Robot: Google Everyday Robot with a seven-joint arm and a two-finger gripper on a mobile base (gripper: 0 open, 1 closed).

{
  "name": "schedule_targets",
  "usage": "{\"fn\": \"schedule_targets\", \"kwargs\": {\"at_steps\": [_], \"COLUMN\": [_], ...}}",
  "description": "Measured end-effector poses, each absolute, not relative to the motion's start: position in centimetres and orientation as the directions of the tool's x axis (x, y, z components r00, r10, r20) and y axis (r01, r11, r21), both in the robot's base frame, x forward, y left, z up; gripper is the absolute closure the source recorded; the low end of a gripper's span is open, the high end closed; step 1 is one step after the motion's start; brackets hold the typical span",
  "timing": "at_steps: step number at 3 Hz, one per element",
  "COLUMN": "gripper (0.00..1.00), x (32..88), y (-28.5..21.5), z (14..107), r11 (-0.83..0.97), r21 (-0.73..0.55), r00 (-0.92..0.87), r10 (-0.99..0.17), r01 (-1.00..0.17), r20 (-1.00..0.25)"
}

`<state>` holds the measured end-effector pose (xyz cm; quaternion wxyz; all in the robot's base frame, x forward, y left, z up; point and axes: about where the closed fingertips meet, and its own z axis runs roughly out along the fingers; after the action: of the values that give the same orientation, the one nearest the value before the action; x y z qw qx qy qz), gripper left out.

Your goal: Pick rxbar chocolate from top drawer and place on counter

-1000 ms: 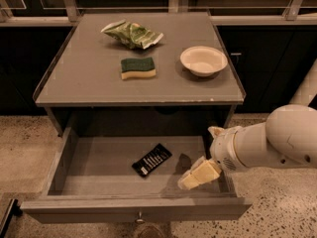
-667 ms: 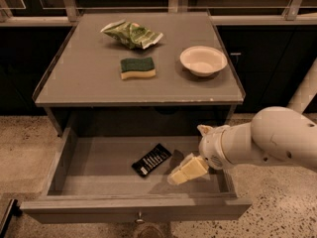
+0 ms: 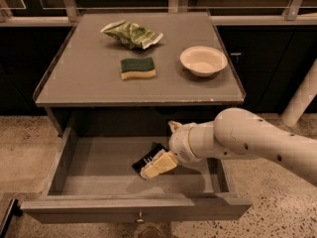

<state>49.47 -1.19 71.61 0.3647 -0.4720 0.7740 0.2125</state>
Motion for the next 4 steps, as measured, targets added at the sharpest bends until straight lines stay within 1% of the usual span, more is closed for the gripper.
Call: {"fn": "schedule_targets", "kwargs": {"at_steps": [2, 3, 4], "gripper": [0.0, 0.0, 0.0], "x": [49.3, 49.8, 51.7], "y": [-1.5, -1.4, 1.0], "z": [71.5, 69.9, 66.8], "r11": [0.497, 0.531, 0.556], "r21": [-0.018, 0.006, 0.052], "r00": [-0.307, -0.337, -0.357], "r10": [-0.564, -0.528, -0.455], "r01": [-0.868, -0.848, -0.83], "r20": [-0.766, -0.779, -0.816]}}
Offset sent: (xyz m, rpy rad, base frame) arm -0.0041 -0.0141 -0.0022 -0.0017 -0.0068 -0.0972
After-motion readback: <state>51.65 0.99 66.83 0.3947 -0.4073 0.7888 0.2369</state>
